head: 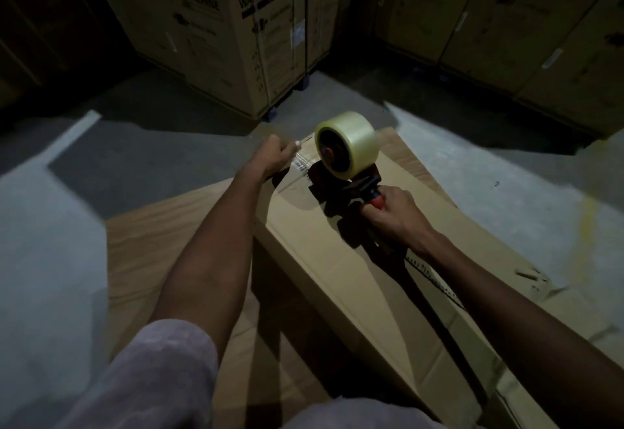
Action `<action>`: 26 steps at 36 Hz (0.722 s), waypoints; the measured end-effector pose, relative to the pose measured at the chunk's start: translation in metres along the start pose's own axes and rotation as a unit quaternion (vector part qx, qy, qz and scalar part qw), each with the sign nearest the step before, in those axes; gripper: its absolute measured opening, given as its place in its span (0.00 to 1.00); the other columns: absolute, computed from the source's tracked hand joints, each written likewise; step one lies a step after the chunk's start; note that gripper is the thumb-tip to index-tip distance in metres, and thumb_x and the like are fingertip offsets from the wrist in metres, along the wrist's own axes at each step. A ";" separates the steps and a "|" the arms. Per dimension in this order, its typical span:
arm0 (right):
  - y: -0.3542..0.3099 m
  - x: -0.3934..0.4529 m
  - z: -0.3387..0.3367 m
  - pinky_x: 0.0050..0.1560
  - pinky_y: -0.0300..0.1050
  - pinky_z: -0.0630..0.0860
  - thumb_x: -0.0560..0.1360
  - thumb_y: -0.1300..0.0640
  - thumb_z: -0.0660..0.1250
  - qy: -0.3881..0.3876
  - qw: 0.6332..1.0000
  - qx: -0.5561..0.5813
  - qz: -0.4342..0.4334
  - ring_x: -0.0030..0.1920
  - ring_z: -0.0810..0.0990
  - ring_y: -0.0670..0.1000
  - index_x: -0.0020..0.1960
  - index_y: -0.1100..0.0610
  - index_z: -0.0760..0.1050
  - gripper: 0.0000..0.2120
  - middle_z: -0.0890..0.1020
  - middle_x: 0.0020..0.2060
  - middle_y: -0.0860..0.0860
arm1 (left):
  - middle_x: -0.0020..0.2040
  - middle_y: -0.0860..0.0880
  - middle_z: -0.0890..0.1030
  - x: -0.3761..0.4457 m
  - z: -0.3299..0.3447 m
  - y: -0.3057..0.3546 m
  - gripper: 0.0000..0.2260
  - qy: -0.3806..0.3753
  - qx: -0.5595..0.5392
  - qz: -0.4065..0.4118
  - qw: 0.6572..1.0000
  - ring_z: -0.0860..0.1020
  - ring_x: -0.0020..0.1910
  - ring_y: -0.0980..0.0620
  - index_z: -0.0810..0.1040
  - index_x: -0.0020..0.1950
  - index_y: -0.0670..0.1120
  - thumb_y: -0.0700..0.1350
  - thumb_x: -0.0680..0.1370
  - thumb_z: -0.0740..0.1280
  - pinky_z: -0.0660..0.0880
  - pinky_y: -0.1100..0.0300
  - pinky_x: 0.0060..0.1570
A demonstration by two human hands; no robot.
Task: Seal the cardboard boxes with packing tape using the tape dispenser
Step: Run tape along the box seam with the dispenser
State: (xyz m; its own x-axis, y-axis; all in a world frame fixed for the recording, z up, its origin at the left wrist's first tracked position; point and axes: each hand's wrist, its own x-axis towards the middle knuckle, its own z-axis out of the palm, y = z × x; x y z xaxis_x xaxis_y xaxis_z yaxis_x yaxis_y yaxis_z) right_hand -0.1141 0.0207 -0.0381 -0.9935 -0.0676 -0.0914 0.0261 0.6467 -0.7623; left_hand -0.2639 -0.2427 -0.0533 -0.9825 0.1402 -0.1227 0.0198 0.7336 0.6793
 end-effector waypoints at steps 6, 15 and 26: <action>0.000 -0.002 0.003 0.24 0.37 0.65 0.67 0.38 0.65 -0.009 1.000 -0.008 0.010 0.24 0.72 0.42 0.32 0.51 0.68 0.17 0.75 0.24 0.42 | 0.45 0.40 0.82 -0.027 0.013 0.011 0.16 0.138 0.267 0.095 0.949 0.81 0.44 0.39 0.81 0.53 0.46 0.53 0.86 0.57 0.79 0.45 0.43; 0.000 -0.003 0.001 0.26 0.42 0.73 0.75 0.51 0.70 -0.022 0.999 -0.013 0.035 0.25 0.79 0.45 0.35 0.54 0.73 0.13 0.80 0.24 0.47 | 0.66 0.44 0.79 -0.035 0.016 0.004 0.14 0.088 0.239 0.109 0.961 0.80 0.61 0.44 0.78 0.69 0.47 0.43 0.83 0.65 0.77 0.48 0.59; -0.011 -0.007 -0.004 0.29 0.54 0.76 0.71 0.47 0.66 -0.042 0.998 -0.006 0.049 0.31 0.83 0.59 0.37 0.62 0.74 0.17 0.82 0.30 0.58 | 0.58 0.45 0.84 -0.047 0.021 0.011 0.11 0.131 0.235 0.203 0.942 0.82 0.56 0.44 0.84 0.61 0.49 0.44 0.81 0.65 0.74 0.58 0.50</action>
State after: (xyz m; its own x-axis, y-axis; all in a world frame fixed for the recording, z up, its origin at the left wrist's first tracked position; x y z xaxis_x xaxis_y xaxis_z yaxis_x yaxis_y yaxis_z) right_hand -0.1081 0.0171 -0.0268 -0.9735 -0.0668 -0.2187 0.1206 0.6625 -0.7393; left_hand -0.2135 -0.2267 -0.0553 -0.8875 0.3480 0.3021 0.4220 0.8771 0.2294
